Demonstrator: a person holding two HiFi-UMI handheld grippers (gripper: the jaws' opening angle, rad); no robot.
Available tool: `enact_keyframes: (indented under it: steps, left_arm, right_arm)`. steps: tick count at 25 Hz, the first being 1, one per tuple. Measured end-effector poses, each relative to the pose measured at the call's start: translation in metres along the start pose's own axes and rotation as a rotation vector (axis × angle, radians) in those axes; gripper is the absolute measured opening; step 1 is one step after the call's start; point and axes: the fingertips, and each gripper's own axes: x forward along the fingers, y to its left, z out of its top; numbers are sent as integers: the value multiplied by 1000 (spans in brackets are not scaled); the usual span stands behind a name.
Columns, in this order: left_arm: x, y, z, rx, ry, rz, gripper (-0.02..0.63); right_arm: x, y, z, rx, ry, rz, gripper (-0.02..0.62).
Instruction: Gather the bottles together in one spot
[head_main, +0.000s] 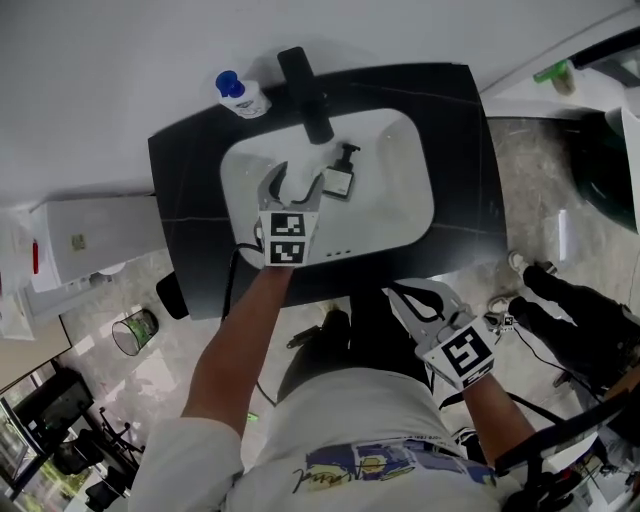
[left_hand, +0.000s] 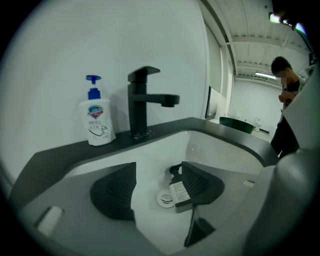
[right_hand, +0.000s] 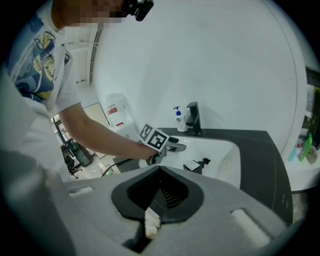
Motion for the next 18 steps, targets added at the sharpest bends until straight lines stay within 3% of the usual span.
enact_keyframes:
  steps: [7, 18]
  left_arm:
    - [47, -45, -11, 9, 161, -102, 273]
    - [107, -74, -36, 41, 430, -154, 279]
  right_arm:
    - [-8, -9, -7, 22, -2, -35, 2]
    - [-15, -31, -17, 81, 11, -66, 2]
